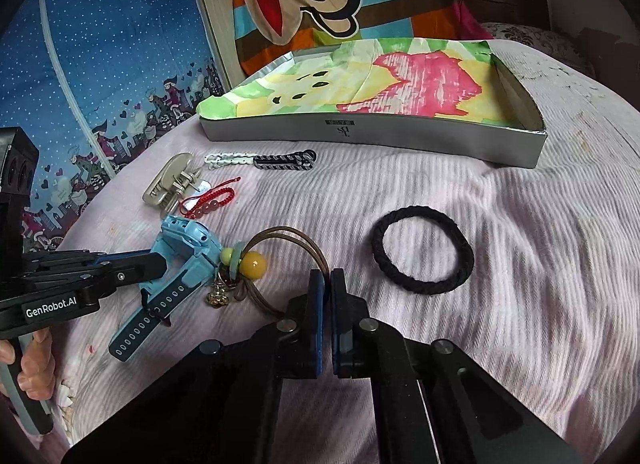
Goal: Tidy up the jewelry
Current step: 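Grasp the blue smartwatch with the left tool while the right tool grasps the beaded brown hair tie, then carry the watch and hair tie into the silver tray and open both tools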
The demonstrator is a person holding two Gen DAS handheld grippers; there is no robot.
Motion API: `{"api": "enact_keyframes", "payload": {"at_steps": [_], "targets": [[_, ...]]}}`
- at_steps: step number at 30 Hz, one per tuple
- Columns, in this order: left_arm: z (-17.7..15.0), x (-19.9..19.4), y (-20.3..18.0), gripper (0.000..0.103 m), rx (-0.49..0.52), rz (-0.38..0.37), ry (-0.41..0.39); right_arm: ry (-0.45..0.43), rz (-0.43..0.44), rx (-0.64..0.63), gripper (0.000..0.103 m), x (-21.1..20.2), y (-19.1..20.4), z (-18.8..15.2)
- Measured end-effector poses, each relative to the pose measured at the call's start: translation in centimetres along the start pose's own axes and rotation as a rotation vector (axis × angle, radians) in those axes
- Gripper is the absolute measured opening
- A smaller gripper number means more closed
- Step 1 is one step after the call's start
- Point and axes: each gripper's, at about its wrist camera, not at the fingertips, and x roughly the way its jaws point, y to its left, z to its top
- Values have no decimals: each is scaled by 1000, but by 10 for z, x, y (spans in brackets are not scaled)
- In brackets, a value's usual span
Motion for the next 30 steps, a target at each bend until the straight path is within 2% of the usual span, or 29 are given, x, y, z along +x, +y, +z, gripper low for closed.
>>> {"api": "enact_keyframes", "payload": {"at_steps": [9,15,19,24,30], "targets": [[16,-35,-10,4,28,11,-106,-163,6,3,2,-46,-1,16],[56,-44,-11,4,11,-18,-171,-226,20,7,2,-65,-6,51],[92,-35,-7,4,-22,-37,-229,-267,-5,7,2,-61,-16,87],[132,-17,-9,5,-28,-19,-321,-324,-35,25,2,-45,-24,129],[159,24,-11,5,-39,-23,-330,-326,-79,59,2,-13,-36,156]]}}
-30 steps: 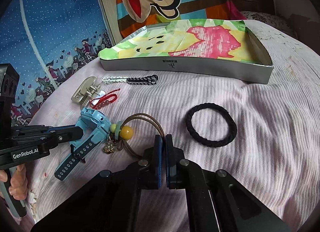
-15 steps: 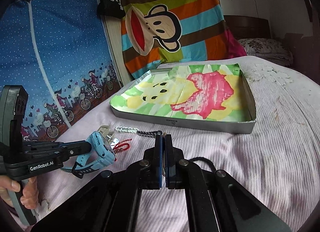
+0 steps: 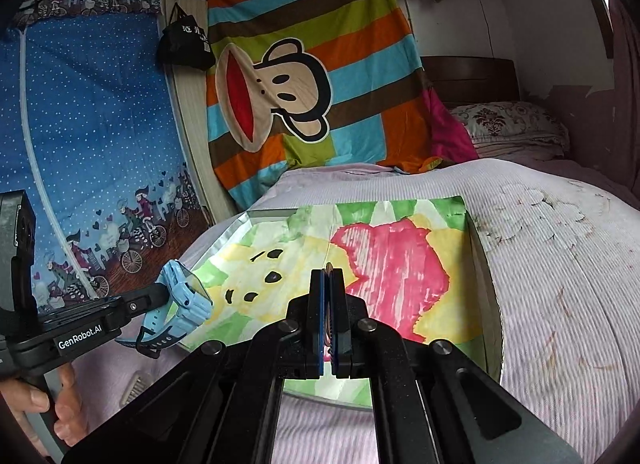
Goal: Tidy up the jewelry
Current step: 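Carry the watch and hair tie into the silver tray and open both tools, then lift both open tools away from the tray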
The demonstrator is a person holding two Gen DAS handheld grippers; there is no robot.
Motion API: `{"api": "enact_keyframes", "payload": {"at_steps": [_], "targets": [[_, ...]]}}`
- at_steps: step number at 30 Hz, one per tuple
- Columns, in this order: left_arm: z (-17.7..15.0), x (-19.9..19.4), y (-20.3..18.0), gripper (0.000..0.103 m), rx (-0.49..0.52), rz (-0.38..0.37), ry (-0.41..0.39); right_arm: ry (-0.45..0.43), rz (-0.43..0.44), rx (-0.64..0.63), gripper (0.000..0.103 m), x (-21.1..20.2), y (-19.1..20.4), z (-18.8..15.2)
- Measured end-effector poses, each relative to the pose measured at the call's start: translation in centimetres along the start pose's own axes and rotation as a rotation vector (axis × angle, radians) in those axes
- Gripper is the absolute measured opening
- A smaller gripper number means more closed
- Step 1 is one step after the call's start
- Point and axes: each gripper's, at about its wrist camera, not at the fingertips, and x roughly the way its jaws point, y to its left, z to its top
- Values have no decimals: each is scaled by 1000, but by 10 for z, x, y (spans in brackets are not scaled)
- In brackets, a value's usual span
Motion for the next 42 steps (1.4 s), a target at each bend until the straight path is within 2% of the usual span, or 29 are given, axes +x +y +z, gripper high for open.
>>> {"api": "enact_keyframes", "payload": {"at_steps": [9,16,19,20,21,22,23,24,29,31,33,34,36,42], "targets": [[-14,46,-7,7,7,9,88,78,-21,76,2,35,-24,-29],[-22,41,-10,9,13,22,51,122,-66,95,2,39,-39,-47],[-25,38,-10,19,19,24,53,137,-75,121,5,39,-49,-51],[-26,37,-12,27,21,28,50,141,-79,123,6,37,-52,-52],[-27,33,-11,38,19,29,40,141,-83,123,12,36,-53,-53],[-29,29,-11,45,15,29,24,139,-89,123,23,33,-54,-54],[-29,24,-11,60,9,30,3,133,-90,126,30,29,-55,-55],[-30,18,-11,67,5,32,-21,124,-88,131,38,26,-56,-56],[-34,-10,-15,82,19,40,-92,85,-103,117,43,3,-57,-57],[-37,-24,-15,91,22,45,-123,54,-110,101,57,-10,-54,-57],[-40,-37,-15,100,16,41,-154,19,-105,96,67,-26,-52,-58],[-42,-44,-15,102,11,37,-167,2,-107,98,74,-34,-51,-58],[-47,-57,-15,103,3,37,-196,-34,-111,98,83,-49,-50,-60],[-65,-89,-12,103,-5,58,-244,-133,-111,56,98,-93,-39,-67]]}}
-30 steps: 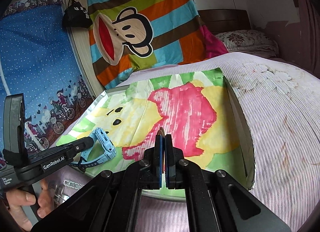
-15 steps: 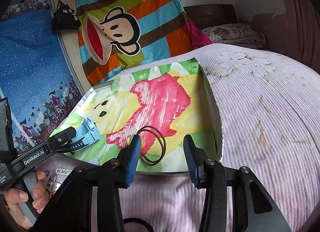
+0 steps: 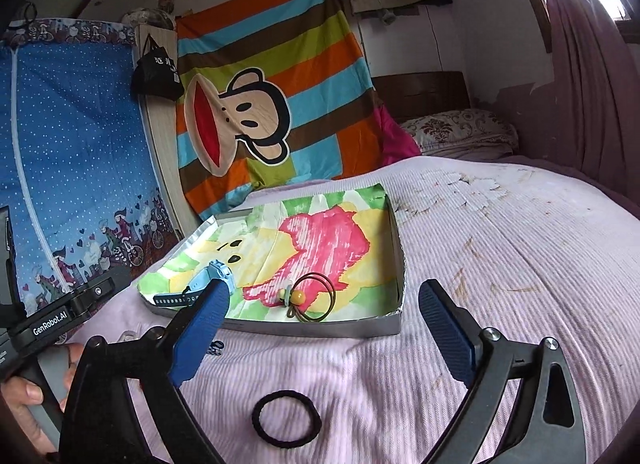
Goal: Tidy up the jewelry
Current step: 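Lift both open tools away from the tray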
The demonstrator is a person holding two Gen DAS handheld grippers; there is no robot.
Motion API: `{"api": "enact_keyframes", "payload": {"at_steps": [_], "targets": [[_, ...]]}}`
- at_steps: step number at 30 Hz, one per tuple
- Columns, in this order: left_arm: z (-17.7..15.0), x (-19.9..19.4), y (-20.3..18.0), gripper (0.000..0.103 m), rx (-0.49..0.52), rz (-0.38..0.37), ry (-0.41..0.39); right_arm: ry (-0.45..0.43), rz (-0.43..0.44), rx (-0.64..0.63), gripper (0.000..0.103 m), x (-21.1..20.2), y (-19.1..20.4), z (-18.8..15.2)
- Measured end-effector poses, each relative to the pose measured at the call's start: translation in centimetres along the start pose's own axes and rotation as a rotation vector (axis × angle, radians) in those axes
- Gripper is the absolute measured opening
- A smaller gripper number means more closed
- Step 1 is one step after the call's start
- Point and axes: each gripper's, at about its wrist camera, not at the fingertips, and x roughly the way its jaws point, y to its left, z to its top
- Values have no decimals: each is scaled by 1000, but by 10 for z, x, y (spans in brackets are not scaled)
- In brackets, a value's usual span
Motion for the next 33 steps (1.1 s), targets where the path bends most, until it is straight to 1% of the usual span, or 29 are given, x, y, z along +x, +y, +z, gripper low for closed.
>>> {"api": "enact_keyframes", "payload": {"at_steps": [1,5,11,17,20,22,25,30,33], "targets": [[-1,-5,1,103,3,5,-9,-19,-2,-7,101,-8,1,0],[-10,-30,2,103,21,24,-42,-78,-3,-31,101,-36,8,-2],[-24,-64,-1,103,58,41,-78,-140,0,-73,102,-74,20,-13],[-41,-84,5,103,66,55,-84,-175,0,-116,102,-107,32,-28],[-50,-92,7,103,77,63,-81,-174,-1,-119,102,-118,34,-36],[-57,-94,8,103,89,67,-71,-168,-2,-124,102,-123,32,-42],[-66,-93,8,103,106,65,-36,-145,-11,-134,102,-123,30,-52],[-80,-80,13,103,104,60,64,-71,-28,-142,102,-112,23,-68],[-83,-70,12,103,107,54,123,-19,-41,-140,102,-100,18,-71]]}}
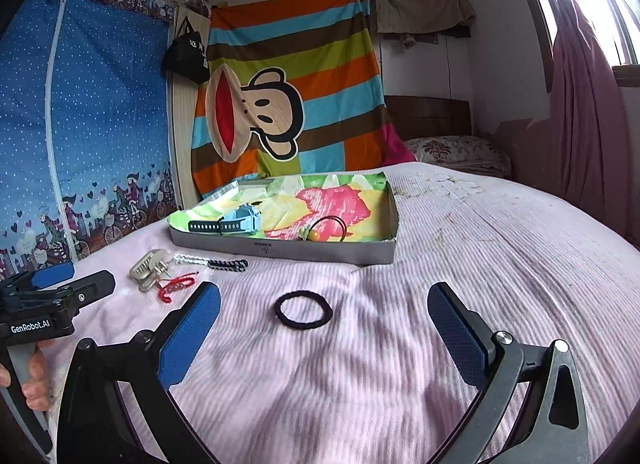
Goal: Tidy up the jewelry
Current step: 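Lift both open tools away from the tray, then grasp the black hair tie with the right tool while the left tool grasps a gold earring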
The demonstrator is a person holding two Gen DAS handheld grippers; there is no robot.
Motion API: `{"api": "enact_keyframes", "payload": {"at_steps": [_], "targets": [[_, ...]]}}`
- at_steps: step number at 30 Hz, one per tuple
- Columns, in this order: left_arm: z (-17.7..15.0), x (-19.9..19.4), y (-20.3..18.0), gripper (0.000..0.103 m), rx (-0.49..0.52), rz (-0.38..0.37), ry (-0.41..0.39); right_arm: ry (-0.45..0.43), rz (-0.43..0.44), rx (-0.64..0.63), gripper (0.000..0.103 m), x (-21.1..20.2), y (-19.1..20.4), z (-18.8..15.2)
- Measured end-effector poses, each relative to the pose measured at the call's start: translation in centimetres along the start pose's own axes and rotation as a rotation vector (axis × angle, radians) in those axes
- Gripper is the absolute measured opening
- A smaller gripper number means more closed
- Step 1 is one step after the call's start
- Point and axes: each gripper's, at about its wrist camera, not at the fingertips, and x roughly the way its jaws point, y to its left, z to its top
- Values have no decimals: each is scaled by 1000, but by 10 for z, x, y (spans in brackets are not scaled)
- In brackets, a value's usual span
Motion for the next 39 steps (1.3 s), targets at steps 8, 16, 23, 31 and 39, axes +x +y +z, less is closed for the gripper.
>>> {"api": "enact_keyframes", "payload": {"at_steps": [8,16,23,31,39], "targets": [[-3,30,-12,87,47,-48,162,149,15,29,101,40,-10,-8],[-6,53,-26,50,83,-164,284,278,44,48,59,81,-11,-11],[-3,73,-30,30,57,-235,347,335,53,36,43,109,-6,-11],[-2,86,-25,16,-13,-285,385,371,73,33,28,126,-3,-10],[2,80,-20,5,-41,-326,352,389,87,54,16,132,-5,-11]]}}
